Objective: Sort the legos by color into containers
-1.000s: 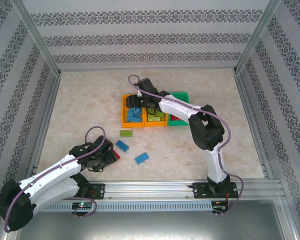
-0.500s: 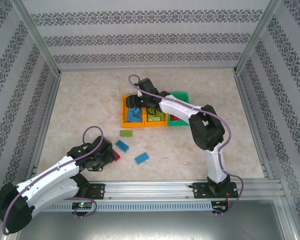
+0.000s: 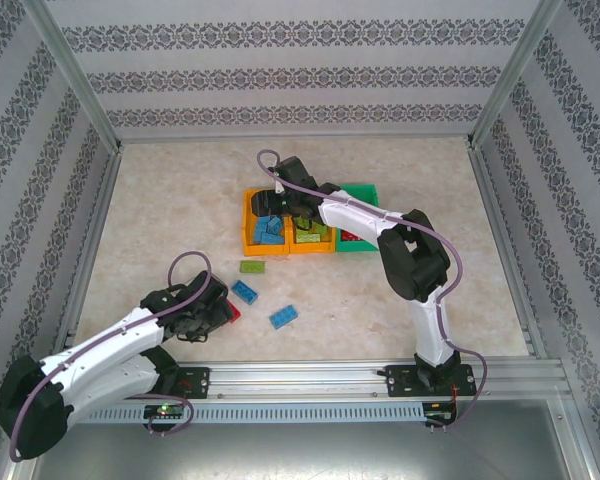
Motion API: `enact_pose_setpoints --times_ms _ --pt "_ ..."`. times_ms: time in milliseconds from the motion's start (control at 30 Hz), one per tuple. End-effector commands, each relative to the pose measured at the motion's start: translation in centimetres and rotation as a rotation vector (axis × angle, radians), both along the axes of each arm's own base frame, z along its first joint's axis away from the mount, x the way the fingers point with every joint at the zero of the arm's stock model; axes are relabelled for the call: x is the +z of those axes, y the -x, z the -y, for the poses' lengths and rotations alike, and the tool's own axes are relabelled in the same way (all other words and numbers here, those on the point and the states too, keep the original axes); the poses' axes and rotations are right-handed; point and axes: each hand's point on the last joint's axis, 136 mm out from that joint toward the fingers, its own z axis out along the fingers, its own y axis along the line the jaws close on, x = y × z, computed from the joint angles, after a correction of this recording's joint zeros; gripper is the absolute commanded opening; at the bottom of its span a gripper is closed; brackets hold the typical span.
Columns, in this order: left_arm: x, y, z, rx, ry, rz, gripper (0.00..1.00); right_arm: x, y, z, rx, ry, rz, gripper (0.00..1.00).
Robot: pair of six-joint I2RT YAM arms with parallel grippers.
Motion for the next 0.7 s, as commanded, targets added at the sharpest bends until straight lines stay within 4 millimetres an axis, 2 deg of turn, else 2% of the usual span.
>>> enact_pose_setpoints --times_ms 0,233,467,667 --pt "0.2 -0.7 0.4 0.001 0.0 0.027 0.67 0.5 0.2 0.6 -0.006 -0.016 -0.016 0.7" --pt "0.1 -0.7 0.4 0.003 -0.002 0.029 0.65 0.4 0.1 0.7 -0.008 -0.014 -0.015 0.69" --pt "-0.8 0.0 -0.3 0.012 -0.011 0.014 0.48 0.2 0.1 0.7 -0.011 -0.014 -0.018 0.69" --pt "-0.6 0.3 -0.7 0.014 -0.025 0.015 0.46 0.2 0.1 0.7 -0.011 -0.014 -0.018 0.7"
